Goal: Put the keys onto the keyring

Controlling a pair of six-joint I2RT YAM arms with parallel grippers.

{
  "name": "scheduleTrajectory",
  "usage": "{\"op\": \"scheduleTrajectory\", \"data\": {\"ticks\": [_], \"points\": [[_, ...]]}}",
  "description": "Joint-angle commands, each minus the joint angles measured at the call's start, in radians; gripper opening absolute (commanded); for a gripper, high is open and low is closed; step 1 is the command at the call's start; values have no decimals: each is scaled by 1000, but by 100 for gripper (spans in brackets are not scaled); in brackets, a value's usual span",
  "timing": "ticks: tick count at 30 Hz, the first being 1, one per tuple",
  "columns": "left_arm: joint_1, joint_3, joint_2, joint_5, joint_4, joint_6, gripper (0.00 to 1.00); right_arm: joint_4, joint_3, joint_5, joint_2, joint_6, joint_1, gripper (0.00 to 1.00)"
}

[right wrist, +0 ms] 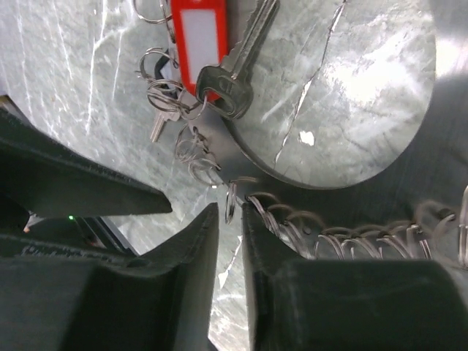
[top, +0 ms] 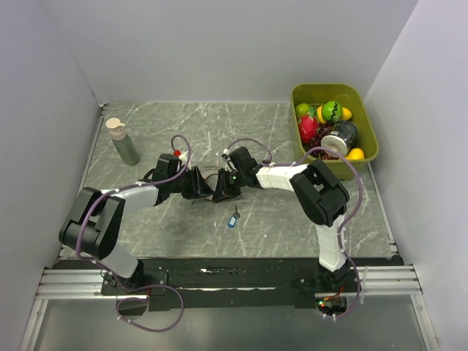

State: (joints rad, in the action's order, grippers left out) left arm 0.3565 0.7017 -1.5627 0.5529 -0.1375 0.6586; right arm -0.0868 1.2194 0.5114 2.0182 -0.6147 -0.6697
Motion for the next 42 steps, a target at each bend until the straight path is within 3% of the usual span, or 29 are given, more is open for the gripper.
{"op": "scheduleTrajectory", "data": {"ticks": [1, 7, 16, 23, 29, 42], "points": [[-5, 30, 12, 13, -17, 3, 39, 36, 28, -4, 34, -23, 1, 24], [-10, 27, 39, 5, -14, -4, 39, 53, 11, -5, 8, -16, 4, 0], [-48, 9, 165, -14, -11, -24, 39, -50, 35, 9, -104, 185, 5, 0], [-63, 5, 299, -15, -8, -68, 39, 4, -23, 102, -216, 374, 18, 0], [-70, 9, 361, 25, -16, -86, 38, 120, -84, 280, -266, 415, 36, 0], [-73, 96, 472, 154, 6, -135, 36, 114, -26, 417, -441, 458, 51, 0]]}}
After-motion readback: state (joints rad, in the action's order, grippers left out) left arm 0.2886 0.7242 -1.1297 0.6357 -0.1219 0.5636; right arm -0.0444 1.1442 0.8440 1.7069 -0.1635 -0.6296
